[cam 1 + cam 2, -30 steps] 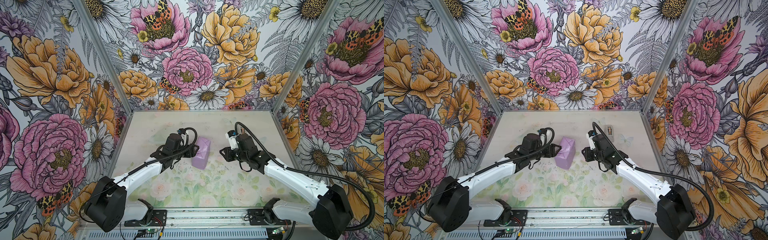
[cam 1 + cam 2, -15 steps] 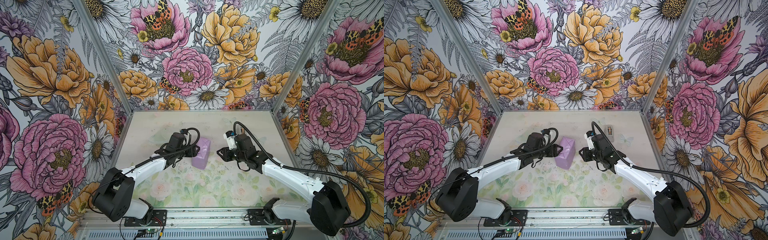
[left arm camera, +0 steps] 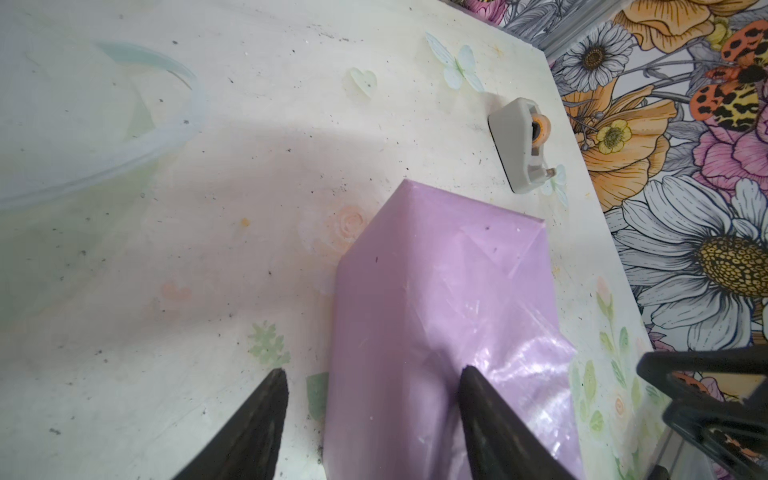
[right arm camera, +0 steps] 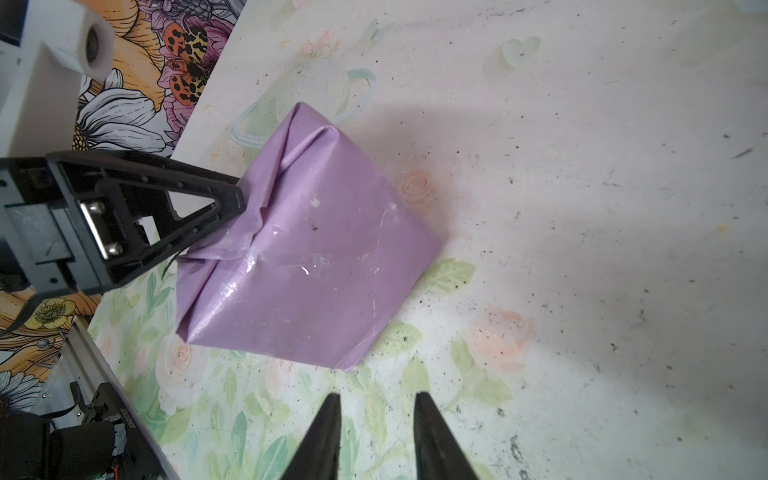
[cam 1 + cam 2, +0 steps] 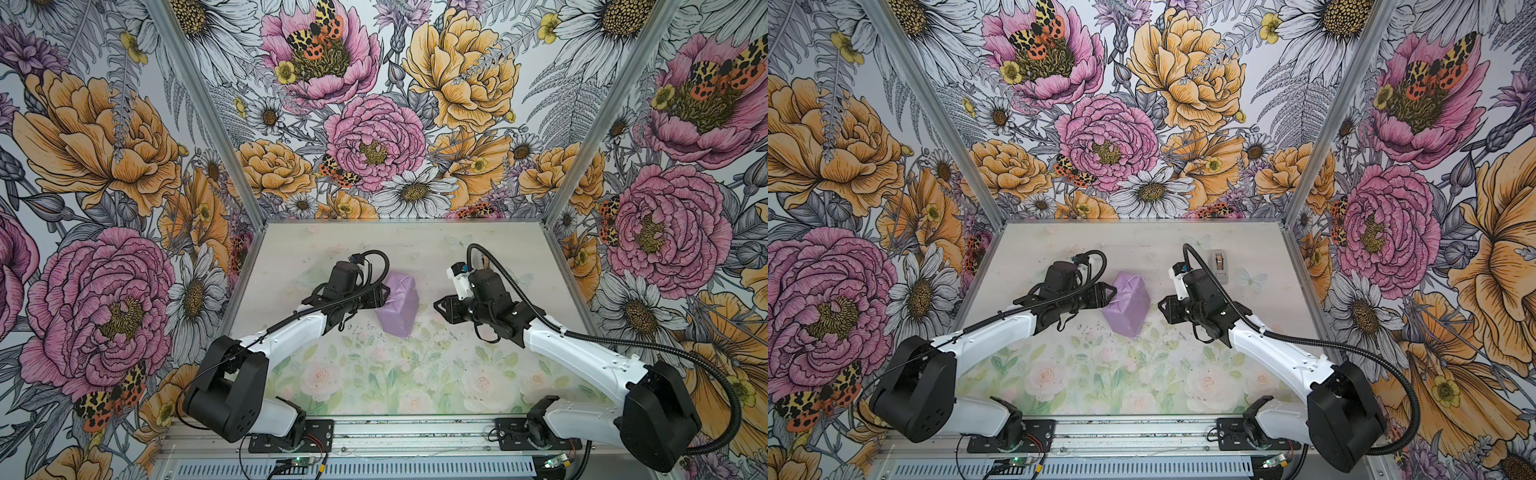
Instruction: Wrap the gift box in paper
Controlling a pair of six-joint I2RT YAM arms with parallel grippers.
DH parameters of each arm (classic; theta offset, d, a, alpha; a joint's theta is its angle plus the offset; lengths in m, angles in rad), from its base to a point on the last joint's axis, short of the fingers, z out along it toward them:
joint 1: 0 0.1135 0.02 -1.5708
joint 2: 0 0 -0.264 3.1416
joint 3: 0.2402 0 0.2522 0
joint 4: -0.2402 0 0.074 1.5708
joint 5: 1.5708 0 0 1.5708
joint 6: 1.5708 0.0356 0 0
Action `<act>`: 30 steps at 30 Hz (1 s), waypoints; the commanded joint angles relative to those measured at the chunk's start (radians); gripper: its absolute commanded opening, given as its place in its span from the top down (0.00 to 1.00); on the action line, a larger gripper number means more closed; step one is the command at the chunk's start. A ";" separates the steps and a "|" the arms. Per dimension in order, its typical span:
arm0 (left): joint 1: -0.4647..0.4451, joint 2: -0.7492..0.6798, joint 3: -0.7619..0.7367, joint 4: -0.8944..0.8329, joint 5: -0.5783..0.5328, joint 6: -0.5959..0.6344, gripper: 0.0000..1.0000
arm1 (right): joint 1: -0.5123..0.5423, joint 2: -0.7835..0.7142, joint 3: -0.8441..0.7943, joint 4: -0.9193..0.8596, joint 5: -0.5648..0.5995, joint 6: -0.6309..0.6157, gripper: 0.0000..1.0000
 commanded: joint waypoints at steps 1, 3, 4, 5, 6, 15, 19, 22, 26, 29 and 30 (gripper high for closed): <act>0.050 -0.001 -0.029 -0.076 -0.048 0.021 0.33 | -0.003 0.005 0.006 0.034 -0.019 0.005 0.68; 0.076 -0.009 -0.029 -0.090 -0.052 0.020 0.33 | -0.003 0.004 0.009 0.034 -0.021 0.003 0.68; 0.089 -0.015 -0.029 -0.099 -0.057 0.024 0.33 | -0.003 0.004 0.010 0.034 -0.022 0.002 0.68; 0.101 -0.021 -0.027 -0.106 -0.065 0.028 0.33 | -0.003 0.002 0.010 0.034 -0.022 0.002 0.68; 0.117 -0.027 -0.025 -0.115 -0.072 0.033 0.32 | -0.003 0.003 0.011 0.034 -0.022 0.002 0.68; 0.274 -0.181 0.007 -0.177 -0.095 0.063 0.30 | -0.003 0.013 0.024 0.033 -0.034 0.004 0.68; 0.305 -0.199 0.006 -0.206 -0.054 0.076 0.31 | -0.003 0.030 0.038 0.036 -0.055 0.005 0.67; 0.333 -0.185 -0.012 -0.208 -0.028 0.081 0.37 | -0.002 0.043 0.039 0.049 -0.067 0.008 0.67; 0.342 -0.149 -0.019 -0.169 0.011 0.075 0.46 | -0.002 0.053 0.040 0.056 -0.077 0.008 0.67; 0.337 -0.106 0.001 -0.135 0.054 0.069 0.58 | 0.000 0.055 0.038 0.063 -0.079 0.009 0.67; 0.335 -0.093 0.009 -0.123 0.065 0.068 0.63 | 0.000 0.056 0.038 0.066 -0.081 0.009 0.67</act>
